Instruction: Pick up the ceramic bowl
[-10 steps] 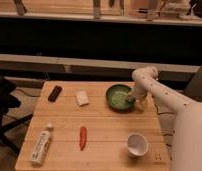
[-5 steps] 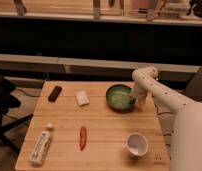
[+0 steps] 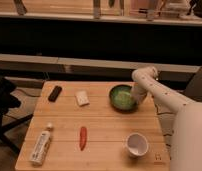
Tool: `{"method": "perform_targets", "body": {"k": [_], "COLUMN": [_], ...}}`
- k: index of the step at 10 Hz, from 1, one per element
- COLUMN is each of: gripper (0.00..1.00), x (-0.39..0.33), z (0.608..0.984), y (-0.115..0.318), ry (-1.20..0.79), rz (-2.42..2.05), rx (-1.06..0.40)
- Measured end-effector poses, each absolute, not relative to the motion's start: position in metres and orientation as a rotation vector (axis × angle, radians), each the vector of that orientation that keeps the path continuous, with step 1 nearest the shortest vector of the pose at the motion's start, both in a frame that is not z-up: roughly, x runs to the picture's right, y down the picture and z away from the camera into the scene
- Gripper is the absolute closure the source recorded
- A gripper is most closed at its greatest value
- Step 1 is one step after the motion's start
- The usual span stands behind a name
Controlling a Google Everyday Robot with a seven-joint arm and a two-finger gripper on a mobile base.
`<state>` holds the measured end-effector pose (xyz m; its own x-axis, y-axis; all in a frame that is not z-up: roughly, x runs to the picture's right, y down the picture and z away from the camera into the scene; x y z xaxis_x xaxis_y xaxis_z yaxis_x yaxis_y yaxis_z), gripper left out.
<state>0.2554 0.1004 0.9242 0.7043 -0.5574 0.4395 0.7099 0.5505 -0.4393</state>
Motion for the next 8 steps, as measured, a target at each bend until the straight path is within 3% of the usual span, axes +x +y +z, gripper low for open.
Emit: {"method": "perform_targets", "body": {"k": [8], "gripper": [0.96], "x": [0.252], "z": [0.894], "y": [0.070], "ry": [-0.252], "rz": [-0.786], "rx": [-0.629]}}
